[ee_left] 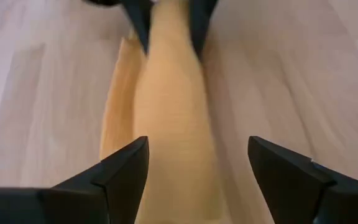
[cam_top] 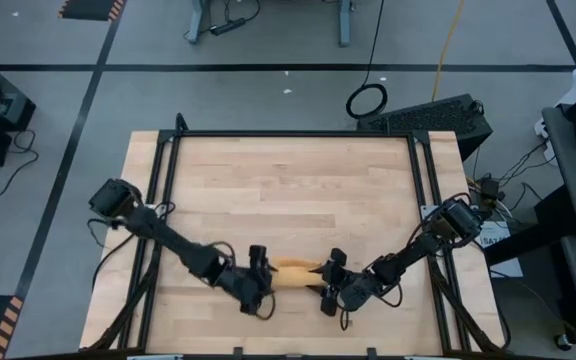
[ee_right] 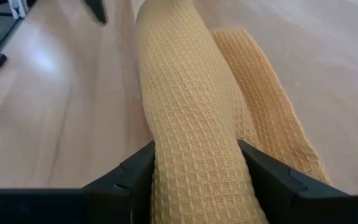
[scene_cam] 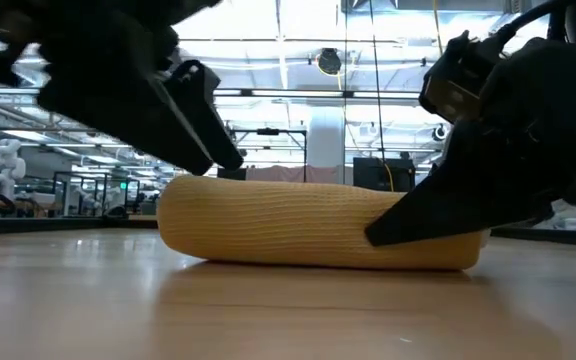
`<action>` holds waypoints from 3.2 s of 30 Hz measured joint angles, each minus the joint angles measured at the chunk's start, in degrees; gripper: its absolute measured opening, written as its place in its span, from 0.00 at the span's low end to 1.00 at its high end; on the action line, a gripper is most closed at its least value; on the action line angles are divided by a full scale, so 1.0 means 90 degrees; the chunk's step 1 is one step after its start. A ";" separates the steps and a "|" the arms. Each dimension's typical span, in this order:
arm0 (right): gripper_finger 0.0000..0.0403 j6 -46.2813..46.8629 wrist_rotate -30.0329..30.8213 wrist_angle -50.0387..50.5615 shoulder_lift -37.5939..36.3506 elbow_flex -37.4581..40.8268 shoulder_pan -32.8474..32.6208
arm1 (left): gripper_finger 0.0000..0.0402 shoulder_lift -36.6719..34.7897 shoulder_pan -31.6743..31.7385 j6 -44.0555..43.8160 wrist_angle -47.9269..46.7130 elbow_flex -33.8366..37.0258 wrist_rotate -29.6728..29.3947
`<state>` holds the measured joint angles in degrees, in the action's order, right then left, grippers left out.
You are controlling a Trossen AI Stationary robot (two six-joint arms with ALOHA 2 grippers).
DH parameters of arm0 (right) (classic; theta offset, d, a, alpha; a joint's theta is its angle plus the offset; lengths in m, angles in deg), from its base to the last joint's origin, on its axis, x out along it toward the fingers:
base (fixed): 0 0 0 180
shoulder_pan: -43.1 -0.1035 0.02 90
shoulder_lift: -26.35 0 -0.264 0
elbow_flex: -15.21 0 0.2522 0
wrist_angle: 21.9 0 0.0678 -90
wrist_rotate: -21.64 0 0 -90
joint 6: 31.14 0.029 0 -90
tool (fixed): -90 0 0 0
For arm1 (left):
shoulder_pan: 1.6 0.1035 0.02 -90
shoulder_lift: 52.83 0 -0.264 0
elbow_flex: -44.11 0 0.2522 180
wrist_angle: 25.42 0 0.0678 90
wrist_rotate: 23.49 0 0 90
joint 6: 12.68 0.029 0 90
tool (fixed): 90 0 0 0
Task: Roll towel
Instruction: Roll the yellow towel
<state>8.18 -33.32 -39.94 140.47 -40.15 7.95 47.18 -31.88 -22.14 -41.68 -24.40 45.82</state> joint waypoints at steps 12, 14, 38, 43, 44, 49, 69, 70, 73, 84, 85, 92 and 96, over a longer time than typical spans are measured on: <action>0.46 0.0433 -0.0883 -0.0351 0.0002 0.0002 0.0203 | 0.64 0.0642 -0.0240 -0.0017 0.0217 -0.0013 -0.0923; 0.46 0.0524 -0.0941 -0.0363 0.0000 0.0002 0.0214 | 0.58 0.0634 -0.0206 -0.0170 0.0221 -0.0013 -0.0853; 0.73 -0.3072 -0.1307 0.0637 -0.1861 0.0027 -0.0218 | 0.14 0.0604 0.0366 -0.1558 0.0280 -0.0026 0.1425; 0.64 -0.3777 -0.0615 0.0343 -0.1735 0.0019 -0.0590 | 0.14 0.0604 0.0668 -0.1882 0.0312 -0.0026 0.2193; 0.62 -0.3777 -0.0561 0.0295 -0.1625 0.0018 -0.0588 | 0.14 0.0604 0.0725 -0.1933 0.0309 -0.0026 0.2319; 0.53 -0.3779 -0.0460 -0.0611 -0.0942 0.0019 -0.0364 | 0.14 0.0607 0.1012 -0.2235 0.0276 -0.0026 0.2810; 0.14 -0.0982 -0.1777 -0.1459 0.0032 -0.0015 0.0970 | 0.42 0.0571 0.0906 -0.2184 -0.0064 -0.0018 0.2829; 0.14 -0.0850 -0.1839 -0.1428 0.0032 -0.0015 0.1007 | 0.46 0.0523 0.0902 -0.2183 -0.0206 -0.0018 0.2824; 0.14 -0.0538 -0.2062 -0.1324 0.0032 -0.0019 0.1123 | 0.58 0.0253 0.0902 -0.2118 -0.0778 -0.0004 0.2798; 0.14 0.0343 -0.2286 -0.1281 0.0034 -0.0008 0.1315 | 0.75 -0.0881 0.0383 -0.1451 -0.0614 -0.0001 0.1382; 0.14 0.0418 -0.2343 -0.1280 0.0034 -0.0007 0.1344 | 0.75 -0.0827 0.0278 -0.1388 -0.0461 -0.0001 0.1207; 0.14 0.0991 -0.3095 -0.1255 0.0032 -0.0005 0.1662 | 0.75 -0.0097 -0.0235 -0.1327 -0.0258 -0.0009 0.0059; 0.13 0.1188 -0.3412 -0.1258 0.0027 -0.0003 0.1788 | 0.75 0.0269 -0.0353 -0.1186 -0.0273 -0.0009 -0.0032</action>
<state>18.87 -64.02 -51.25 140.71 -40.18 24.05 49.60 -35.06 -32.82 -44.14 -24.48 45.53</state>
